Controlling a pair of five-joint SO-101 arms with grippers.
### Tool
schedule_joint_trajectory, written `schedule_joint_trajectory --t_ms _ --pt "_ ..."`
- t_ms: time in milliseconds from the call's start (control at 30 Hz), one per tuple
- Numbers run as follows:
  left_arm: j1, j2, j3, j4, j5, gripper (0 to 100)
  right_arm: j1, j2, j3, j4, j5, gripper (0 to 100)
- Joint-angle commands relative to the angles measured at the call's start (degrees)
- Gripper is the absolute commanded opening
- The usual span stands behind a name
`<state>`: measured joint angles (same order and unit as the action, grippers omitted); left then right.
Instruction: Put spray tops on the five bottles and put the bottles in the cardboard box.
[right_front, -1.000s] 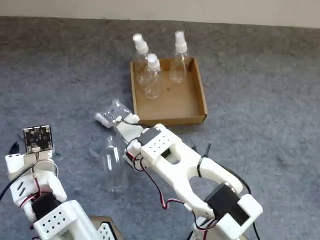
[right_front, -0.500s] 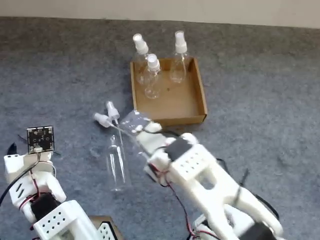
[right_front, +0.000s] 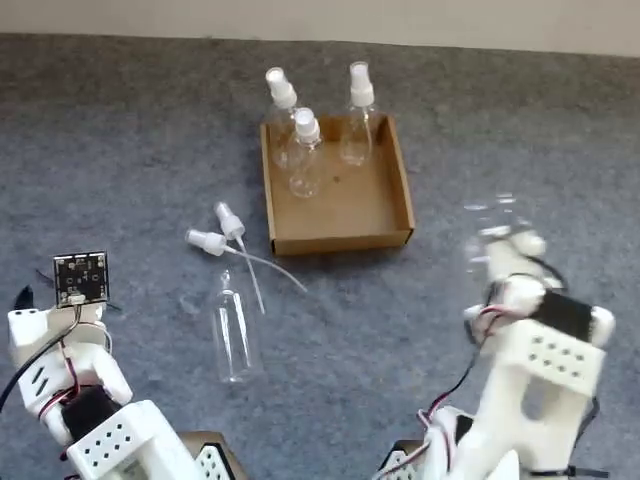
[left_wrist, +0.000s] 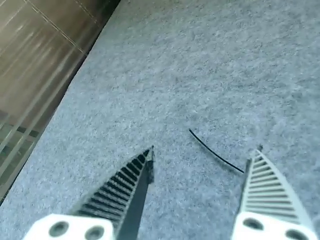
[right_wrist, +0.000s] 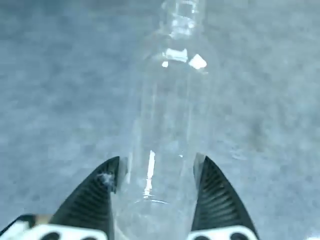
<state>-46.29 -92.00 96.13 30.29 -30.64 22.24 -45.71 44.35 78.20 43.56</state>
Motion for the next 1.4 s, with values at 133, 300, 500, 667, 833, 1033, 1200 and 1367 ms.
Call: schedule_joint_trajectory --t_ms 133,300,500,667,833,1033,1200,1367 --pt "-0.2 -0.4 1.5 2.2 -0.4 27 7.0 23.1 -3.6 -10.7 -1.0 0.3" --pt "-0.2 -0.4 1.5 7.1 -0.5 27 7.1 35.6 -8.9 -15.1 -3.5 0.5" --pt "-0.2 -0.4 1.5 11.6 -0.6 27 8.6 42.8 -10.9 -15.6 -3.7 9.3" --pt "-0.2 -0.4 1.5 13.0 -0.7 27 9.7 42.2 -10.9 -15.5 -3.7 17.0" --pt "-0.2 -0.4 1.5 13.1 -0.7 27 6.7 38.0 -16.0 -13.0 -10.2 19.0" --pt "-0.2 -0.4 1.5 14.5 -0.7 27 0.7 41.4 -29.5 -1.7 -13.0 23.8" --pt "-0.3 -0.4 1.5 14.4 -0.7 27 0.0 51.3 -39.2 3.7 -13.7 25.4" --pt "-0.1 -0.4 1.5 14.3 -0.7 27 -1.5 61.3 -49.5 4.4 -18.2 25.4"
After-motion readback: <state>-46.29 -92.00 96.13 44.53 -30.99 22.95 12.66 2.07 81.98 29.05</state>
